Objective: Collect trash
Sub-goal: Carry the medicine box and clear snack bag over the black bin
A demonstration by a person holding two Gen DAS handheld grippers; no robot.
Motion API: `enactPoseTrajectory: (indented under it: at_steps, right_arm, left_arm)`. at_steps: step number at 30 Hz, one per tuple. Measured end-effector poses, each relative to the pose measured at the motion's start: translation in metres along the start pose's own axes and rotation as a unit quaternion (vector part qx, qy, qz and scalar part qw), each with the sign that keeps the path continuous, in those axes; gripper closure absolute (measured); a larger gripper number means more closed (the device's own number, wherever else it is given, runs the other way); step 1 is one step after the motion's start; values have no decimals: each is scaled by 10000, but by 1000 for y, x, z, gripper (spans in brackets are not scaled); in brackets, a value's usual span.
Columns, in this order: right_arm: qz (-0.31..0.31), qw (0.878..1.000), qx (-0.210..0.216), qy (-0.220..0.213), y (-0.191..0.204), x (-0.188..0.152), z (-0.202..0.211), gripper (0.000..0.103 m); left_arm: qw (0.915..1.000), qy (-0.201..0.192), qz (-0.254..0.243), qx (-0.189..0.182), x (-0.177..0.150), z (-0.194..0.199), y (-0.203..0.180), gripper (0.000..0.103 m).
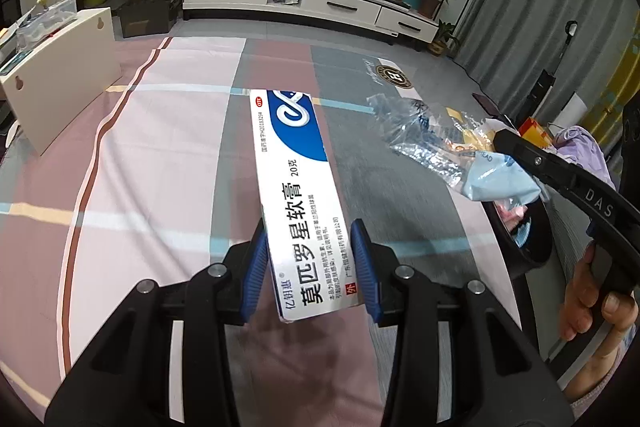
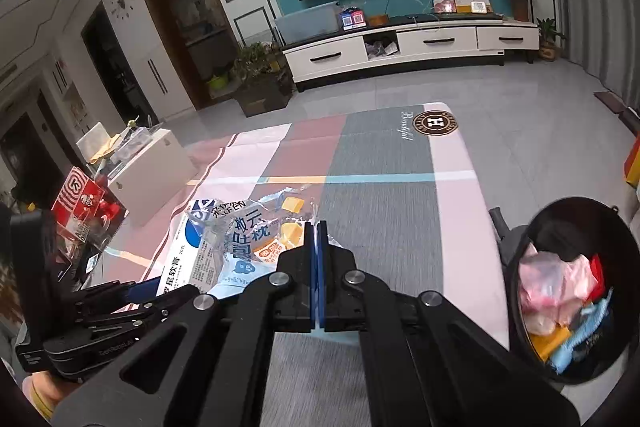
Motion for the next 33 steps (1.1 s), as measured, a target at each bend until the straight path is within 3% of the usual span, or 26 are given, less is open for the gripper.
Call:
enactPoseTrajectory:
  at_steps: [14, 33]
  right_arm:
    - [55, 9999, -87, -72, 15, -52, 42, 101]
    - [130, 9995, -198, -220, 16, -86, 83, 101]
  left_arm:
    - [10000, -22, 66, -13, -50, 32, -2, 61]
    - [9994, -226, -243, 127, -68, 59, -30, 61]
Point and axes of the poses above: each gripper's, at about its wrist camera, not at the fingertips, and z roughly against the way its jaws point, y to its left, x to its top, the point moved 6 cm from there along -z, roughly the way its jaws point, and after that the axes turned 12 degrees about y, right-handed, at the moved point
